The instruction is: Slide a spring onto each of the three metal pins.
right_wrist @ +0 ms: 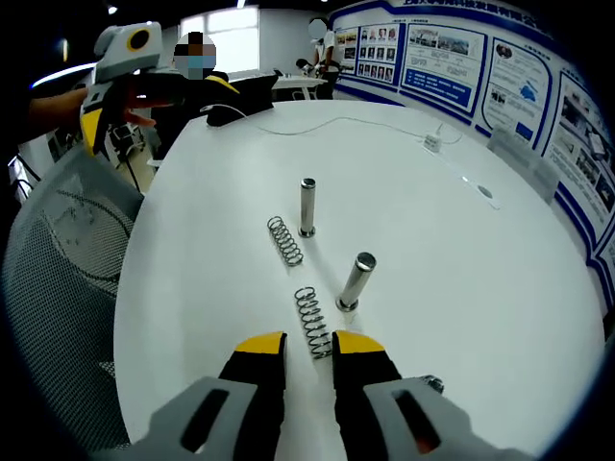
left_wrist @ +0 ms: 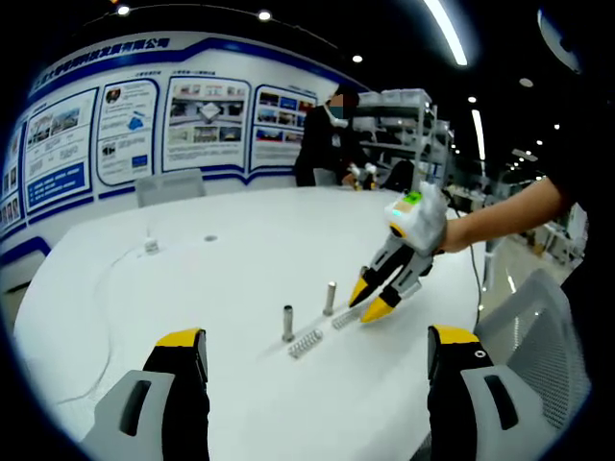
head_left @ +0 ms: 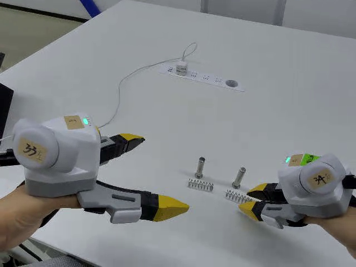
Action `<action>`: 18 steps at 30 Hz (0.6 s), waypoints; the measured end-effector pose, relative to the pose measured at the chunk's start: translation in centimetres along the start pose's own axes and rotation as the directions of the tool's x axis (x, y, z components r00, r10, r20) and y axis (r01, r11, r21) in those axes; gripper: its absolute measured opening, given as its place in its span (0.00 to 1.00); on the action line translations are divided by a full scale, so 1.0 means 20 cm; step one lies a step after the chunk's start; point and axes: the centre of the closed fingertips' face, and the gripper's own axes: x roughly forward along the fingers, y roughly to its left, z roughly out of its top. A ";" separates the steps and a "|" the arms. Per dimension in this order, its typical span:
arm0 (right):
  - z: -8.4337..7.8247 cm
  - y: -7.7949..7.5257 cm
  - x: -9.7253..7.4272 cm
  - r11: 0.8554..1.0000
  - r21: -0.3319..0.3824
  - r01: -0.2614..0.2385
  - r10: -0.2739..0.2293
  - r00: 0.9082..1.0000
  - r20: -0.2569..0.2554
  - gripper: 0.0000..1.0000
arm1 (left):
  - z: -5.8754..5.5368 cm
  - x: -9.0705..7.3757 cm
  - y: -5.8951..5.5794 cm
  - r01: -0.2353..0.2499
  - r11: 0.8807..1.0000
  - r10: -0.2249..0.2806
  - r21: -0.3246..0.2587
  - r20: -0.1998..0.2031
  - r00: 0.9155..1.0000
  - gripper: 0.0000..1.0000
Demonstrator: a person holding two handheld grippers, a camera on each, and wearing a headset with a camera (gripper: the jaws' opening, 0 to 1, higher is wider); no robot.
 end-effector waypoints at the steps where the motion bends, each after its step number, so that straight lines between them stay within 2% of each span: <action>1: 0.00 0.00 0.00 1.000 0.000 0.000 0.000 1.000 -0.003 0.19 | 0.00 0.00 0.00 0.002 1.000 -0.002 -0.002 0.001 1.000 0.97; 7: -0.01 0.01 0.03 1.000 0.022 -0.018 0.018 1.000 -0.004 0.19 | -0.02 -0.01 0.01 0.003 1.000 -0.003 -0.005 -0.012 1.000 0.97; 12: -0.01 0.02 0.04 0.999 0.030 -0.032 0.032 0.999 -0.006 0.19 | -0.01 -0.01 0.02 -0.001 1.000 0.000 -0.006 -0.010 1.000 0.97; 18: 0.00 0.02 0.05 0.998 0.052 -0.038 0.038 0.999 0.010 0.16 | -0.02 0.00 0.01 0.002 1.000 -0.002 -0.004 -0.011 1.000 0.97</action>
